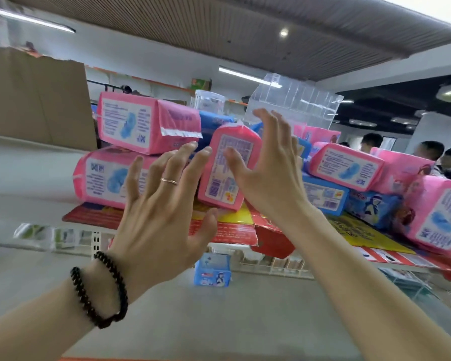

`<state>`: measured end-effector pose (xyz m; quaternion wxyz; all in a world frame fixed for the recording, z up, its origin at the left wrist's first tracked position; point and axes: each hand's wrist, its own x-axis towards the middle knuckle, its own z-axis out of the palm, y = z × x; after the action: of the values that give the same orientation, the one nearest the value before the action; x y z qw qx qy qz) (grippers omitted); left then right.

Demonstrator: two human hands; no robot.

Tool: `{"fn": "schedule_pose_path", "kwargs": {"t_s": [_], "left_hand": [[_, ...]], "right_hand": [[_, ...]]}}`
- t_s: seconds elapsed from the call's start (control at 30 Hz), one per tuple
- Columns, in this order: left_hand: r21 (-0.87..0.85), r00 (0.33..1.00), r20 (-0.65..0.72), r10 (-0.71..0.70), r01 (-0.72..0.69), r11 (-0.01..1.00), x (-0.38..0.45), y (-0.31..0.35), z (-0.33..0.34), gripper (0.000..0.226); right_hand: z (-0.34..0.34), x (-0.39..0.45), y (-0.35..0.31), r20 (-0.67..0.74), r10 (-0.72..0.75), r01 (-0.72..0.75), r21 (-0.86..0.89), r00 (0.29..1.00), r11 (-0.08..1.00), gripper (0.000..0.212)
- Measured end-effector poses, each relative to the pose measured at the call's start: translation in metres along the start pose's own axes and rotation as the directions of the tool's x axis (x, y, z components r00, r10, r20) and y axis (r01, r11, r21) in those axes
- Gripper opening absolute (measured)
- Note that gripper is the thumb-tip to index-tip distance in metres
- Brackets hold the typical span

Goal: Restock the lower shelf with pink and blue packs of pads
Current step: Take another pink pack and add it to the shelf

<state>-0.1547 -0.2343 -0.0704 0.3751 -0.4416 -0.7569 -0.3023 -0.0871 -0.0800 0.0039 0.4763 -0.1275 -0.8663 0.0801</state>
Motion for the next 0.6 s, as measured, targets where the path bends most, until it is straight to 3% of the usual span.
{"fn": "schedule_pose_path", "kwargs": {"t_s": [0.07, 0.2, 0.37, 0.47, 0.6], "left_hand": [[-0.008, 1.000, -0.024, -0.016, 0.016, 1.000, 0.002, 0.002, 0.005, 0.078], [-0.024, 0.998, -0.042, -0.049, 0.048, 0.999, 0.002, 0.009, 0.009, 0.079], [-0.013, 0.997, -0.058, -0.059, 0.059, 0.998, 0.000, 0.009, 0.009, 0.079], [-0.012, 0.999, -0.037, -0.039, 0.039, 0.999, 0.000, 0.008, 0.007, 0.078], [-0.009, 0.999, -0.045, -0.022, 0.021, 1.000, 0.007, 0.015, 0.009, 0.076]], "right_hand": [[0.009, 0.018, -0.005, 0.014, 0.015, -0.015, 0.007, 1.000, 1.000, 0.071], [0.024, 0.040, -0.007, 0.106, 0.089, -0.073, -0.143, 0.990, 0.987, 0.063], [0.018, 0.045, 0.002, 0.098, 0.147, -0.137, -0.105, 0.984, 0.985, 0.042], [-0.008, 0.044, 0.018, 0.152, 0.218, -0.219, -0.015, 0.964, 0.976, 0.034], [-0.035, 0.033, 0.048, 0.212, 0.298, -0.350, 0.282, 0.931, 0.893, 0.028]]}}
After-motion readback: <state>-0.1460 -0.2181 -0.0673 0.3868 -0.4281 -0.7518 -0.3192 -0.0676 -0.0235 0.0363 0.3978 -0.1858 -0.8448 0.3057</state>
